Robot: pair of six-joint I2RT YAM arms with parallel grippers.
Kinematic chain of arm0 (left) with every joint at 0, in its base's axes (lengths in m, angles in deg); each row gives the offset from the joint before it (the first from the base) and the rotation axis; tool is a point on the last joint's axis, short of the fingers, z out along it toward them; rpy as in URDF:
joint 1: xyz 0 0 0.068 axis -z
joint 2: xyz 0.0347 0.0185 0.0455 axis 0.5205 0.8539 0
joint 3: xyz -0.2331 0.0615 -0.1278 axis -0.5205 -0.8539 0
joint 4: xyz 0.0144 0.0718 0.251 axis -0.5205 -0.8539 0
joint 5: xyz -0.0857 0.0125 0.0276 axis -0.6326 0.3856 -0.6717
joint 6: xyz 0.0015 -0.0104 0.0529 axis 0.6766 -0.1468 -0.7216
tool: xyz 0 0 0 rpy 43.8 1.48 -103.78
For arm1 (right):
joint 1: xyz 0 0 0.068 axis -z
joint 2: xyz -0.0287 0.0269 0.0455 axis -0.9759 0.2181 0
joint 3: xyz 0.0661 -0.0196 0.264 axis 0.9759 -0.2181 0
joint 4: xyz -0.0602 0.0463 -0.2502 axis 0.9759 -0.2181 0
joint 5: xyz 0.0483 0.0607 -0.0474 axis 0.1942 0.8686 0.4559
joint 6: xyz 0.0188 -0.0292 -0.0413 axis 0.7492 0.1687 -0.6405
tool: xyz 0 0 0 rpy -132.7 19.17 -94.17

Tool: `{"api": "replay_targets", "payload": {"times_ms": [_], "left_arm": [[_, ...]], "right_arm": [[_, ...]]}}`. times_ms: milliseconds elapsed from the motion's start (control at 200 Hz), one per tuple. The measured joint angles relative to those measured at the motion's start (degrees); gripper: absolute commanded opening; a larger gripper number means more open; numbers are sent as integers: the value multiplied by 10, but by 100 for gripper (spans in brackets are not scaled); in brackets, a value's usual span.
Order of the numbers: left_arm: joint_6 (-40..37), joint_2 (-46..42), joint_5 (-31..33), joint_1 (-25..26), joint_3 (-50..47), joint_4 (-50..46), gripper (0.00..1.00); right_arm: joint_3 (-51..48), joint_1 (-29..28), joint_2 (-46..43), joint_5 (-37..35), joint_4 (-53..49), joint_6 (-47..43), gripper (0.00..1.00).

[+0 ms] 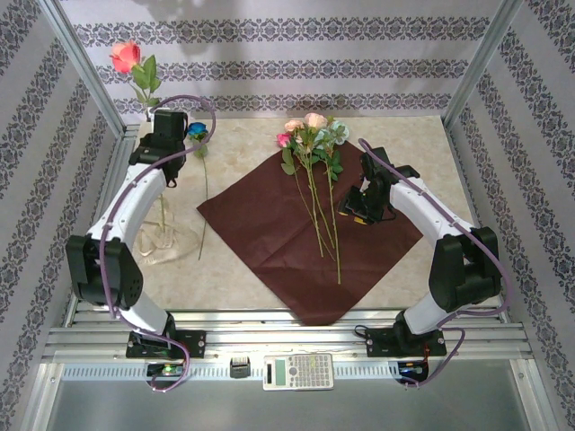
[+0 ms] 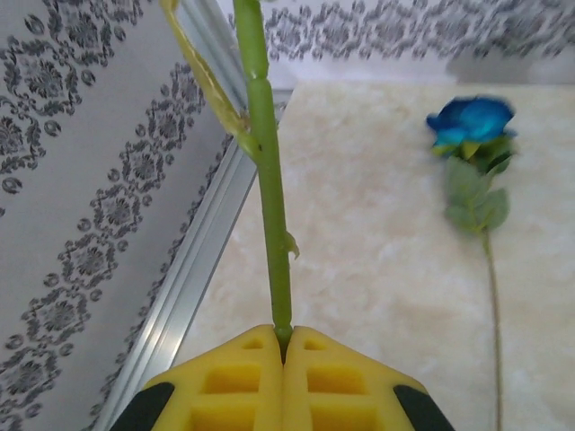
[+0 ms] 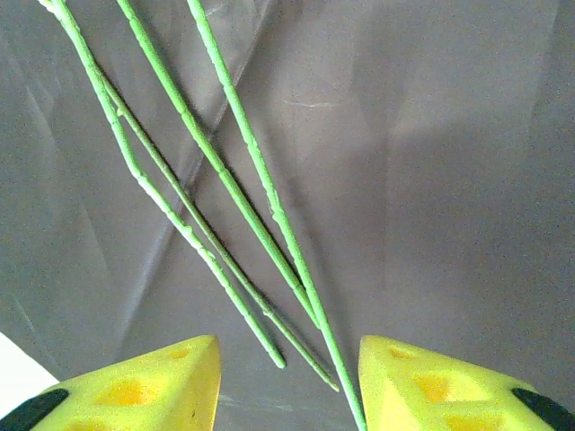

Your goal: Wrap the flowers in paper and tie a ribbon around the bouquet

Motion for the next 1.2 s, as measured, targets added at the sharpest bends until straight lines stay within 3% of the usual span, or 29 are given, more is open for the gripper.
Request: {"api": "replay_targets", "payload": {"times_ms": [175, 290, 415, 555, 809, 979, 1204], "left_arm": [[-2, -46, -38, 25, -54, 137, 0], [4, -58, -91, 39, -55, 175, 0], [69, -43, -217, 42, 13, 153, 0], [196, 3, -386, 56, 74, 141, 0], [362, 132, -583, 179, 30, 141, 0], [427, 231, -643, 229, 43, 167, 0], [474, 361, -667, 256, 164, 181, 0]], "right_arm": [[0, 0, 0, 0, 0, 0, 46], [-1, 0, 0, 0, 0, 0, 46], [-2, 0, 0, 0, 0, 0, 46], [-2, 4, 0, 4, 1, 0, 46], [-2, 20, 0, 10, 2, 0, 46], [-2, 23, 0, 12, 3, 0, 46], [-9, 28, 0, 13, 6, 0, 46]]}}
